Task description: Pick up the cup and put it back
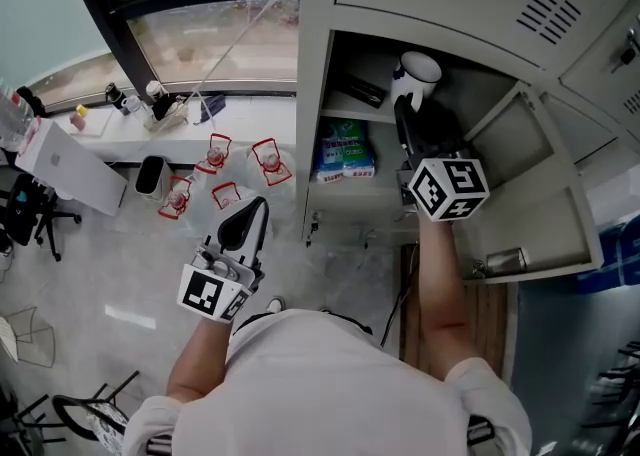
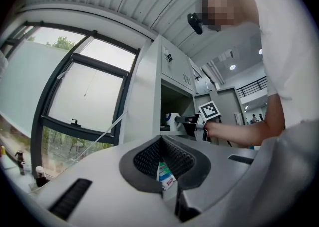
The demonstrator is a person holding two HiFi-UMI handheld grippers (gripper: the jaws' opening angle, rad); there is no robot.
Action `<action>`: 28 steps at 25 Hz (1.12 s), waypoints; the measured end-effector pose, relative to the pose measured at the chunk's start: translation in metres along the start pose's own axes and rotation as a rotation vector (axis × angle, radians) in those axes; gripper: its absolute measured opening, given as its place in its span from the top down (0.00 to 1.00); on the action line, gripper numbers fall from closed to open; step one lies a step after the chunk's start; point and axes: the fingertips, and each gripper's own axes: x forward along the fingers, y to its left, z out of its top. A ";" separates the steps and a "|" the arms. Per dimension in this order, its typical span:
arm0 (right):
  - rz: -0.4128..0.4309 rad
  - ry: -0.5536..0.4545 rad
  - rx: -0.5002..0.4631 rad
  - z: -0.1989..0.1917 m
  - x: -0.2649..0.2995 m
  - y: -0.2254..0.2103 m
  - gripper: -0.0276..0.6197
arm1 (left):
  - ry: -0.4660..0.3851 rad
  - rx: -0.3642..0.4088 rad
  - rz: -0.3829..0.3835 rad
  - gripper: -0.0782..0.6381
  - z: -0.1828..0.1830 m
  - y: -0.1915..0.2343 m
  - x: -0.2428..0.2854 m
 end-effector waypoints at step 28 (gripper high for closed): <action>0.258 -0.192 0.056 0.049 -0.034 0.039 0.89 | 0.011 0.002 0.011 0.86 0.002 0.021 -0.011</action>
